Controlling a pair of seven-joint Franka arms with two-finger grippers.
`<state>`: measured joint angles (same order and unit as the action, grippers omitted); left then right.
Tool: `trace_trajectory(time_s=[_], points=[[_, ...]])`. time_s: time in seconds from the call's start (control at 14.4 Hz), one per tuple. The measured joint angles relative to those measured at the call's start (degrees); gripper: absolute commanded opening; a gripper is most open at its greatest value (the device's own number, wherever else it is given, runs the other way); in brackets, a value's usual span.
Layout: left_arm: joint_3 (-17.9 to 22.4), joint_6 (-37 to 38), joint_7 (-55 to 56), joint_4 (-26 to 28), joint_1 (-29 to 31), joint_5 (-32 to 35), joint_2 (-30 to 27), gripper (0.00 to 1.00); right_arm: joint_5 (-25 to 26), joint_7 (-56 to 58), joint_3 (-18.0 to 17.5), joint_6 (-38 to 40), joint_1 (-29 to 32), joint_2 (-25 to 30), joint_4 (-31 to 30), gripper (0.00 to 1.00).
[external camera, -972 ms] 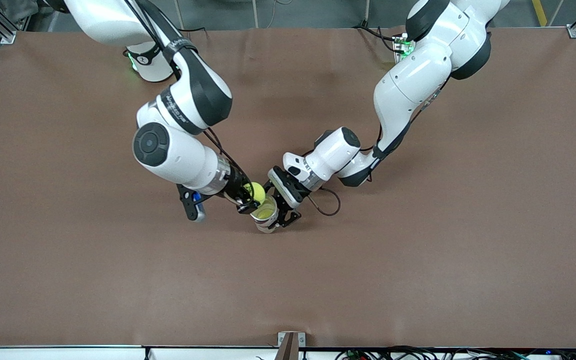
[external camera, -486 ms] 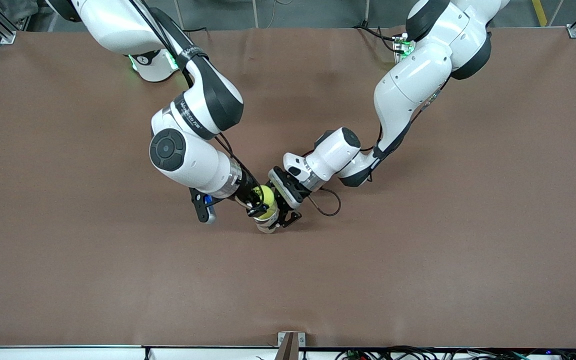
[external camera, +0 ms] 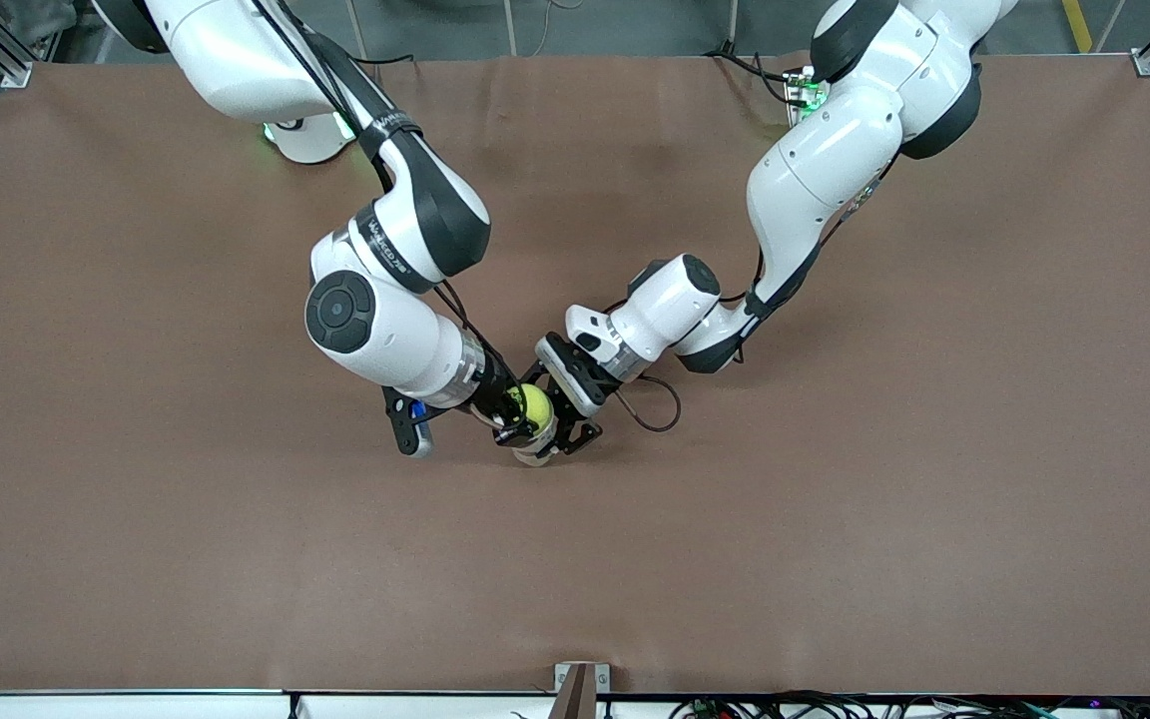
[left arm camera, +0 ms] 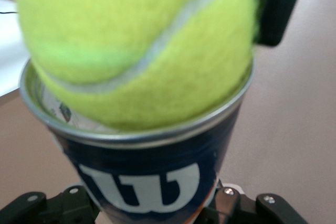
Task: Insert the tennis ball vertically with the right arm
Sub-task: 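Drop the second ball into the can by opening the right gripper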
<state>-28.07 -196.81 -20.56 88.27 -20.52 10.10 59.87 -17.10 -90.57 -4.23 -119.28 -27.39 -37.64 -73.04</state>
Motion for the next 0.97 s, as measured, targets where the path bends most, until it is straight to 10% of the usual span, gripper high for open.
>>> trace_trajectory(time_s=[0.28, 0.49, 0.97], points=[[0.0, 0.0, 0.0, 0.0, 0.0, 0.0, 0.0, 0.75, 0.0, 0.0, 0.0, -0.3, 0.0, -0.1, 0.1, 0.18], [0.0, 0.0, 0.0, 0.0, 0.0, 0.0, 0.0, 0.75, 0.0, 0.0, 0.0, -0.4, 0.0, -0.2, 0.1, 0.97], [0.0, 0.1, 0.0, 0.1, 0.0, 0.0, 0.0, 0.75, 0.0, 0.0, 0.1, -1.0, 0.0, -0.3, 0.2, 1.0]])
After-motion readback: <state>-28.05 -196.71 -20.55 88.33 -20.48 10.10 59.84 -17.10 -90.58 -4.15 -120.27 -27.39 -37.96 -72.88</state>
